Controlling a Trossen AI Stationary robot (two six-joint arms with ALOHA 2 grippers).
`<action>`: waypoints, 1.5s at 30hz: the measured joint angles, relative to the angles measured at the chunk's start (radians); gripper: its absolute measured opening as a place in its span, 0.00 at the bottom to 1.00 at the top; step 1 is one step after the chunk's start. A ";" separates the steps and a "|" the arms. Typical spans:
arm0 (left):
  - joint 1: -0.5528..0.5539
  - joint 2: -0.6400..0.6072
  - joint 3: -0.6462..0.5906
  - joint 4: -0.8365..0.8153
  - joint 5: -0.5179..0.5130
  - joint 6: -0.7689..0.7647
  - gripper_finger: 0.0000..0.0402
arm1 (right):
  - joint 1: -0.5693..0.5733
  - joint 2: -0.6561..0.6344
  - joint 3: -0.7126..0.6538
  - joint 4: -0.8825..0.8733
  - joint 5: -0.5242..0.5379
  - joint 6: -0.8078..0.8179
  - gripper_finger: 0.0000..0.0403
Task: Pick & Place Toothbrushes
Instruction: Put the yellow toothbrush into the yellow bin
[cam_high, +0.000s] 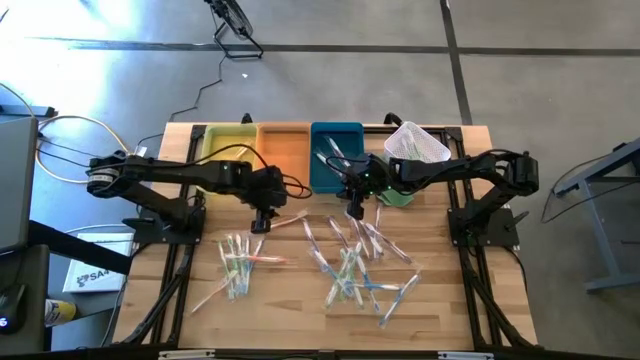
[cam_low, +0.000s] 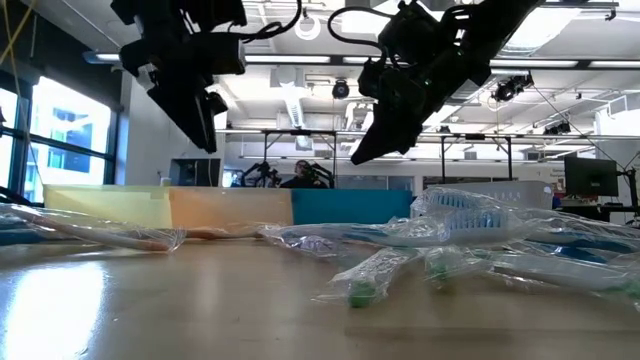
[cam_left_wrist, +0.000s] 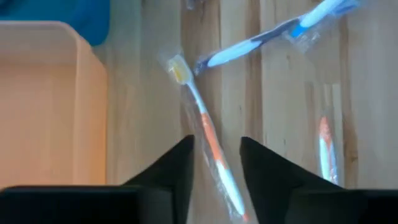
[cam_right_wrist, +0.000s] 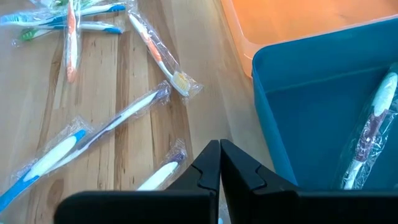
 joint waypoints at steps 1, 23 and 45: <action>0.000 -0.001 0.000 0.003 -0.006 0.000 0.36 | 0.000 0.000 0.000 0.000 0.000 0.000 0.01; 0.000 0.053 0.001 -0.009 -0.038 -0.024 0.42 | 0.000 0.000 0.000 -0.001 0.000 0.000 0.01; 0.000 0.304 0.001 0.056 0.046 -0.050 0.42 | 0.000 0.000 0.000 -0.003 0.000 -0.026 0.01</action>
